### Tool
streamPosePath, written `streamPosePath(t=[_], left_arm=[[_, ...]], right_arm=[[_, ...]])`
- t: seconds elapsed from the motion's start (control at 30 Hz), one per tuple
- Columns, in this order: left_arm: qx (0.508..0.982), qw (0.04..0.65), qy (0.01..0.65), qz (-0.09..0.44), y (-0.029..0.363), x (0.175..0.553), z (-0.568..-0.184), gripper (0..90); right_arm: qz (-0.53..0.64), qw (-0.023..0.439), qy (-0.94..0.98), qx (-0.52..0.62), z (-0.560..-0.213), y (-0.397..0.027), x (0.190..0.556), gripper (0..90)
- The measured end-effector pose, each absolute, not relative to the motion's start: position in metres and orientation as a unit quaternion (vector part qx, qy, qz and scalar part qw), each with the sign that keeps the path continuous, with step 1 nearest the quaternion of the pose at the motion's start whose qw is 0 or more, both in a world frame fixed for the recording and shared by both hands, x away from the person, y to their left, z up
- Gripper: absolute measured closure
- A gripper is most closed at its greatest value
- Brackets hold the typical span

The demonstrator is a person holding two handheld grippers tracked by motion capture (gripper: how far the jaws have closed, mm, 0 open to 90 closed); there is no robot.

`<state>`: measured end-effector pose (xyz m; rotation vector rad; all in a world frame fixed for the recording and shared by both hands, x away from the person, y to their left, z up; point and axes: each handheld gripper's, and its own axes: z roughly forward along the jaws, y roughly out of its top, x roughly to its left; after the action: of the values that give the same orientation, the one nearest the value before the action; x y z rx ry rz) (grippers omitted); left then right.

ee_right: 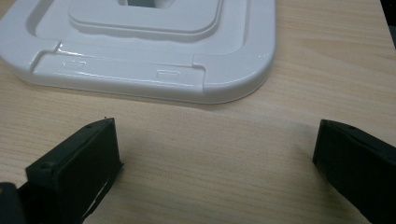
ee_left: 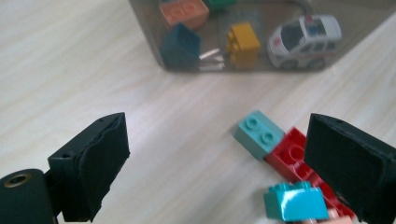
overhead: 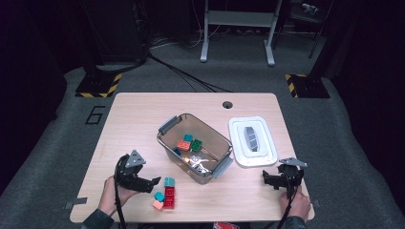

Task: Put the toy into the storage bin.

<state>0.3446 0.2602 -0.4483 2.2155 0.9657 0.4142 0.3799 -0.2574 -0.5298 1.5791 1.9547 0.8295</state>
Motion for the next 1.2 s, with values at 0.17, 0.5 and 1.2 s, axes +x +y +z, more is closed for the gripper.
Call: streamPosePath(t=[0.17, 0.5, 1.2], left_arm=[[0.863, 0.320, 0.359, 0.154, 0.252, 0.335, -0.462, 6.0], [0.869, 0.312, 0.360, 0.132, 0.239, 0.326, -0.489, 7.0], [0.856, 0.291, 0.401, 0.148, 0.276, 0.336, -0.497, 20.1]], right_arm=[[0.304, 0.245, 0.716, 0.579, -0.530, -0.257, 0.380, 0.0], [0.304, 0.245, 0.716, 0.579, -0.530, -0.257, 0.380, 0.0], [0.304, 0.245, 0.716, 0.578, -0.530, -0.257, 0.380, 0.0]])
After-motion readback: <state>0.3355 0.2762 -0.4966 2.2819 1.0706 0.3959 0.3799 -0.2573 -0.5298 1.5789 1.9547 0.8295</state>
